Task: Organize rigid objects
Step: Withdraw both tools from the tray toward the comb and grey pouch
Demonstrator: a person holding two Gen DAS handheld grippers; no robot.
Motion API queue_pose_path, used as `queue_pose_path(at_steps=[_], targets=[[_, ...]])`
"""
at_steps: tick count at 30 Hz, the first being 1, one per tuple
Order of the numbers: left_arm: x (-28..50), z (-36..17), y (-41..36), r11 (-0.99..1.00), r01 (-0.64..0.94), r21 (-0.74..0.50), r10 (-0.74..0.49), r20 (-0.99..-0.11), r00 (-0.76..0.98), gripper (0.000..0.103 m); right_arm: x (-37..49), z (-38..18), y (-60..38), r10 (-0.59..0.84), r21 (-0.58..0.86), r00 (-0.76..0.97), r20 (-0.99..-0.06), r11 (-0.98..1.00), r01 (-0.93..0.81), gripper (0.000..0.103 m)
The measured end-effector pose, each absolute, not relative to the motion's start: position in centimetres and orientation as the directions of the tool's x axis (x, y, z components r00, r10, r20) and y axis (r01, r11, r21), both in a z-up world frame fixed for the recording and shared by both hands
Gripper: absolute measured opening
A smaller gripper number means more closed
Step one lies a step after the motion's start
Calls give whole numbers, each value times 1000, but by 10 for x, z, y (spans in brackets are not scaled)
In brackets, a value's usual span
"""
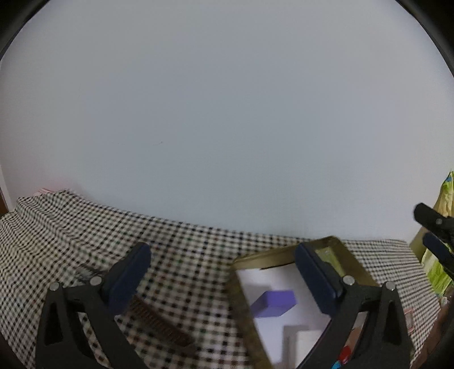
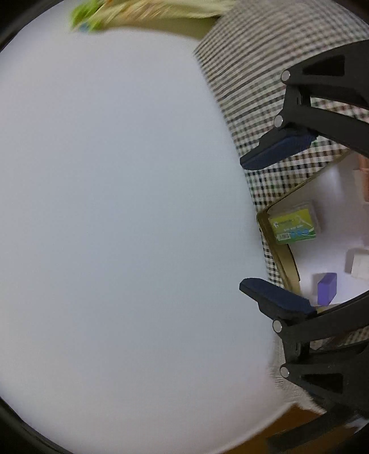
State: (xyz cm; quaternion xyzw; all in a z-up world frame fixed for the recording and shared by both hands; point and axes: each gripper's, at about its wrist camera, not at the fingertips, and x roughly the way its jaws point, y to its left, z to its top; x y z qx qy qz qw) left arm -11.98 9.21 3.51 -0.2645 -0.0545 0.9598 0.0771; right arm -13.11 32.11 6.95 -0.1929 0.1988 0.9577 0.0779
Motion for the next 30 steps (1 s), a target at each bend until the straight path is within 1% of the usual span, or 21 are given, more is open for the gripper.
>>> queue_pose_path(at_steps=[6,8,12,16,21,26,30], targets=[[-99,33,84,-993,-91,-72,114,-465,-878,102,-107,60,301,79,404,-924,-375,-883,-240,81],[-92,33,79,-996,-81,-48,94,-454,-886,102,-98,60,290,91,396,-928,-361,-886,-242,81],[-82,30,70,-997,-68,-26,72,-444,-893,102,-81,59,266,131,383,-943,-306,-890,-248,81],[-77,22,55,-999,-39,-14,41,-451,-892,102,-65,55,238,179,328,-951,-251,-909,-257,81],[-69,21,41,-1000,-5,2,3,-428,-904,102,-61,49,211,190,309,-963,-190,-920,-242,81],[-67,15,29,-998,47,32,-56,-418,-907,102,-51,35,198,198,281,-967,-162,-930,-238,81],[-65,14,21,-998,52,37,-63,-411,-910,102,-51,21,190,197,264,-969,-146,-936,-230,81]])
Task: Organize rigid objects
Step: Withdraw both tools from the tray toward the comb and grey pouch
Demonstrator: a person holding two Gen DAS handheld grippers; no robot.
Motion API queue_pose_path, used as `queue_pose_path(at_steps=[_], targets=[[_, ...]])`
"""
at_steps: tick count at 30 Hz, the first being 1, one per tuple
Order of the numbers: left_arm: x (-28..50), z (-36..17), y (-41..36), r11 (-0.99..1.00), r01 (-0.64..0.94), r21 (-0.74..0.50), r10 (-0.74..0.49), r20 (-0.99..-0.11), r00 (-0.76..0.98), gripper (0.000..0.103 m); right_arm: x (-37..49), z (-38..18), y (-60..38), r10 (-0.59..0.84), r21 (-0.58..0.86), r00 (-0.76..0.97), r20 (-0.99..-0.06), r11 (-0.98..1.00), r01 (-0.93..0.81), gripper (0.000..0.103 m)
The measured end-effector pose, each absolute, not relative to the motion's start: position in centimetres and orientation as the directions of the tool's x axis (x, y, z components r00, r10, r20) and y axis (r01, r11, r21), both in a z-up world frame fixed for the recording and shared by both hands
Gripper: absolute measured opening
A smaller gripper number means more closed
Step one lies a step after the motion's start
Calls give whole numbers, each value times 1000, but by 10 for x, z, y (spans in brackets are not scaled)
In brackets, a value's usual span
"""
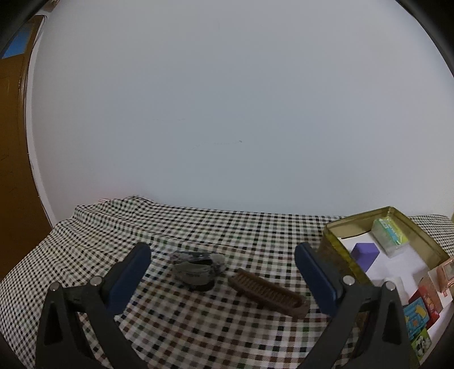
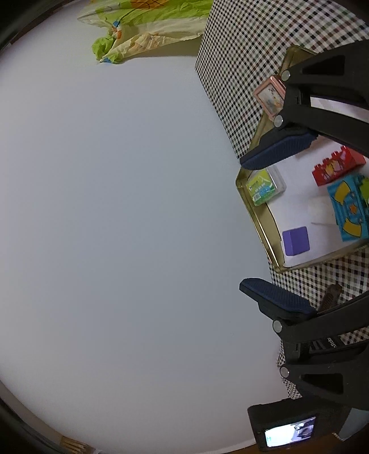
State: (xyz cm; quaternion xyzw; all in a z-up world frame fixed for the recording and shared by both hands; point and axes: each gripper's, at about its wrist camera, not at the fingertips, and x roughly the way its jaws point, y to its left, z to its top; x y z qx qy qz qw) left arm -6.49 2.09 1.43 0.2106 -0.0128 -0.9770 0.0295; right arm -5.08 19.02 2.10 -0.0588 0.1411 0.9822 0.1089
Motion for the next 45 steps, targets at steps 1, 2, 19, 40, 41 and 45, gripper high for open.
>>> queue_pose_path(at_steps=[1,2,19,40,41,45], targets=[[-64,15,19,-998,50,42,-63,-406,-912,102,-51,20,189,197,258,-970,-145,-939,-229,81],[-64,14,18,-998,50,47,-64,-404,-913,102,-50,18,186,195,252,-970,-143,-941,-226,81],[-64,6,-42,-996,72,47,-85,-432,-898,102,-54,6,157,196,167,-967,-162,-960,-223,81],[-87,2,-118,-984,175,18,-164,-463,-871,102,-81,-8,112,99,181,-962,-255,-972,-148,81],[-87,2,-119,-984,180,18,-168,-464,-870,102,-83,-9,108,95,175,-961,-259,-974,-143,81],[-95,0,-120,-982,188,12,-171,-477,-862,102,-92,-10,98,67,172,-963,-259,-978,-115,81]])
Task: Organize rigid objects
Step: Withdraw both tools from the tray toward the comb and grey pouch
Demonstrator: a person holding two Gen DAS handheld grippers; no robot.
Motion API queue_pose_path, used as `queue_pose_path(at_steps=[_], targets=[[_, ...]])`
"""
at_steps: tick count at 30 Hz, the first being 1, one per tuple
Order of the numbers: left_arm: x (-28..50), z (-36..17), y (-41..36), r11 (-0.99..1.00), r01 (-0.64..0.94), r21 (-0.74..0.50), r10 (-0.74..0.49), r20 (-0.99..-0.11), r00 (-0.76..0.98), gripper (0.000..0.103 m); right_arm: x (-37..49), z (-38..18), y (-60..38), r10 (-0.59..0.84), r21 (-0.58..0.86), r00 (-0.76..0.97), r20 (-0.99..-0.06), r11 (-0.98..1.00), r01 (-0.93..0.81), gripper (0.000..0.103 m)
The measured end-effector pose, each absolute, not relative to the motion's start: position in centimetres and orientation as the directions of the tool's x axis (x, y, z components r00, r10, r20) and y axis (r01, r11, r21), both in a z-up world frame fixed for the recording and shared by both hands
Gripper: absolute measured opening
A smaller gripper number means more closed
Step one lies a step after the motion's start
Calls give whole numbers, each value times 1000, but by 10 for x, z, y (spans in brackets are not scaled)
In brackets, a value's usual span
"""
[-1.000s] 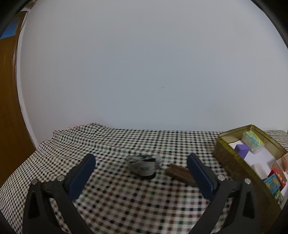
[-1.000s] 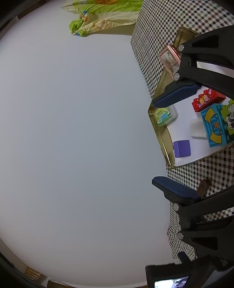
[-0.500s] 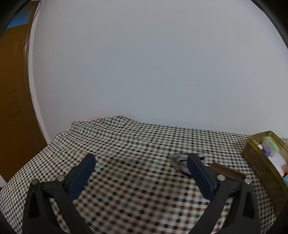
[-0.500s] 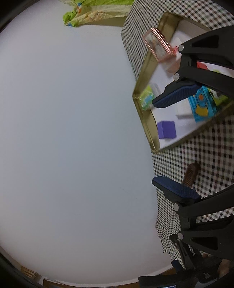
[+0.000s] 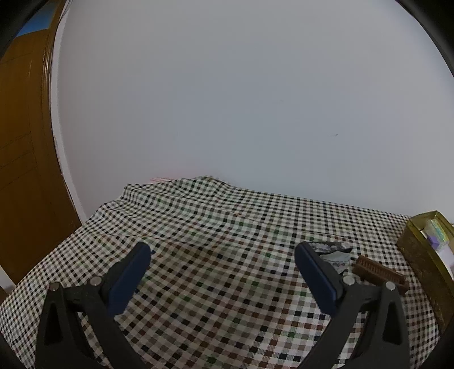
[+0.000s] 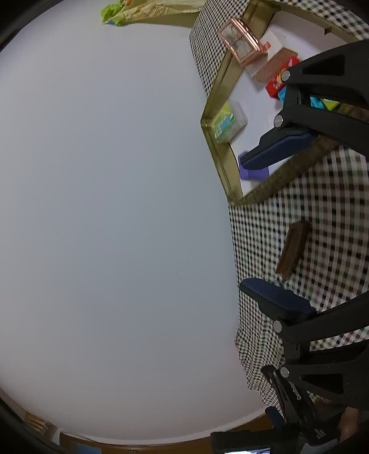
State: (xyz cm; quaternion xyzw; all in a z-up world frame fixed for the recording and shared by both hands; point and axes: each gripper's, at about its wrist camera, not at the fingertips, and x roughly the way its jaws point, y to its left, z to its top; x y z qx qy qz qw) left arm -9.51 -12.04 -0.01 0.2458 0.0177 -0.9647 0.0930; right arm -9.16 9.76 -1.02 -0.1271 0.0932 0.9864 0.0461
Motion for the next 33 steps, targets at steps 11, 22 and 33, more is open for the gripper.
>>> queue_pose_path(at_steps=[11,22,33], targets=[[-97,-2,-121,-979,201,17,-183,-489,-853,102,-101,-7,77,22,149,-964,-265,-987,-63,81],[-100,-2,-119,-978,206,24,-191,-494,-848,102,-111,-11,91,21,172,-956,-292,-982,-74,81],[-100,-2,-116,-978,206,34,-196,-488,-851,102,-108,-10,85,-3,117,-959,-283,-993,-31,81]])
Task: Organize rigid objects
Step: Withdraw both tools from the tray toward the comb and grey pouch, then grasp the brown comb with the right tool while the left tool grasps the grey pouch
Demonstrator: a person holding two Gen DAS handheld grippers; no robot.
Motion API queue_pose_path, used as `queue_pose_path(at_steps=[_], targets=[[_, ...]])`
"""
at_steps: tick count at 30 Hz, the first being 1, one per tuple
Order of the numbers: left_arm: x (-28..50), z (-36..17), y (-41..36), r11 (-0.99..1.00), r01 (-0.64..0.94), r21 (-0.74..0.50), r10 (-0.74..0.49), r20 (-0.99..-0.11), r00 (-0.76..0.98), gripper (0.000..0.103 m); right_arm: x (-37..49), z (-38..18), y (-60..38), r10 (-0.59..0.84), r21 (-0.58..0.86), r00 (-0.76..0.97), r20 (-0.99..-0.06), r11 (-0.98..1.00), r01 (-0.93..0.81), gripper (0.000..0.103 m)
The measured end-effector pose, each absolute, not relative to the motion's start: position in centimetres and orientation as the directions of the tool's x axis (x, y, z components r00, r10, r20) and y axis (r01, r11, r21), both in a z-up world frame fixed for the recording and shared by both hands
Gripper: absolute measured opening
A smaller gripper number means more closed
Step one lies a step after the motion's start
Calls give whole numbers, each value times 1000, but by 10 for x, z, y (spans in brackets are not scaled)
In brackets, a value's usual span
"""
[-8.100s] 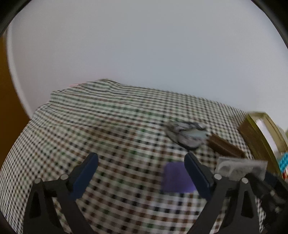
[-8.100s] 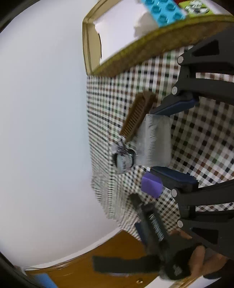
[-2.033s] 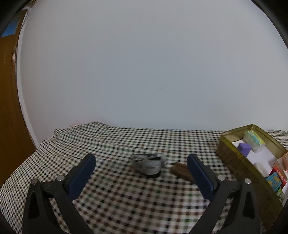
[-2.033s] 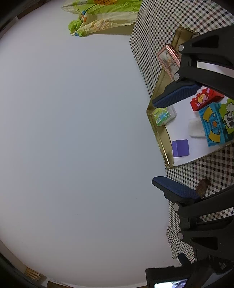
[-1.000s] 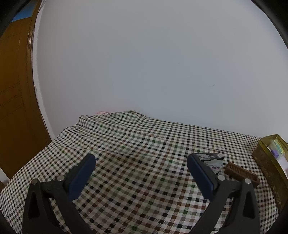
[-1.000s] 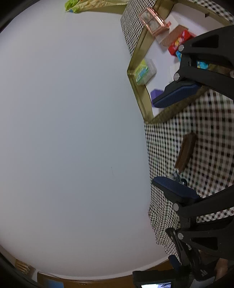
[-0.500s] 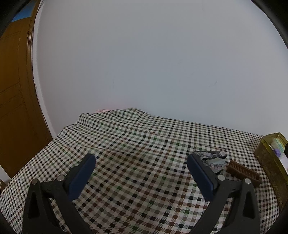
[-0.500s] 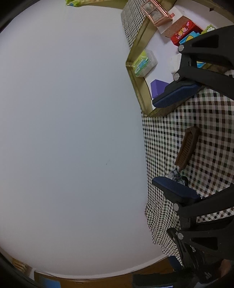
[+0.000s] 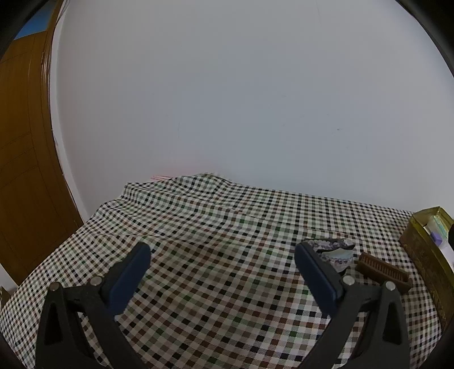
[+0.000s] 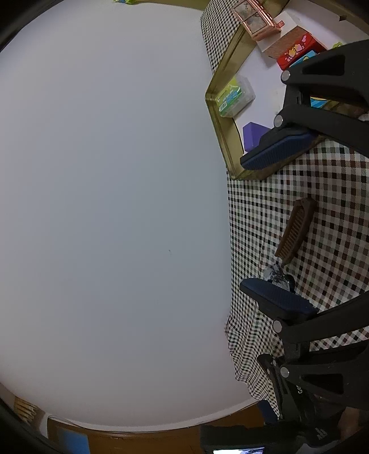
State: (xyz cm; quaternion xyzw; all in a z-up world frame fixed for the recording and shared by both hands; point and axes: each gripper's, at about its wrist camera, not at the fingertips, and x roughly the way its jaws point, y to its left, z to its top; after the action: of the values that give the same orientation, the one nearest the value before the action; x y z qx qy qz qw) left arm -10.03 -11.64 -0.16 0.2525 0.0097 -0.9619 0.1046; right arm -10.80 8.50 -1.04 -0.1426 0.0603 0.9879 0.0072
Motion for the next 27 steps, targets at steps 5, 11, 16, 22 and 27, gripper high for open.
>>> queue_pose_path(at_steps=[5,11,16,22,27], targets=[[-103,-2,-114,-978,203,38,-195,-499,-845,102,-113,-10,93,18,89,-960,-279,-995,-45,81],[-109,-3,-113,-977,210,29,-193,-526,-828,102,-124,-14,100,-4,98,-948,-317,-995,-28,81],[-116,-6,-114,-976,216,8,-185,-551,-814,102,-128,-11,92,-35,86,-935,-354,-996,5,81],[-128,-12,-106,-970,242,-8,-190,-594,-782,102,-139,-11,95,-65,113,-907,-416,-993,19,81],[-139,-18,-96,-974,226,-12,-171,-613,-771,102,-149,-15,93,-88,111,-879,-468,-993,41,81]])
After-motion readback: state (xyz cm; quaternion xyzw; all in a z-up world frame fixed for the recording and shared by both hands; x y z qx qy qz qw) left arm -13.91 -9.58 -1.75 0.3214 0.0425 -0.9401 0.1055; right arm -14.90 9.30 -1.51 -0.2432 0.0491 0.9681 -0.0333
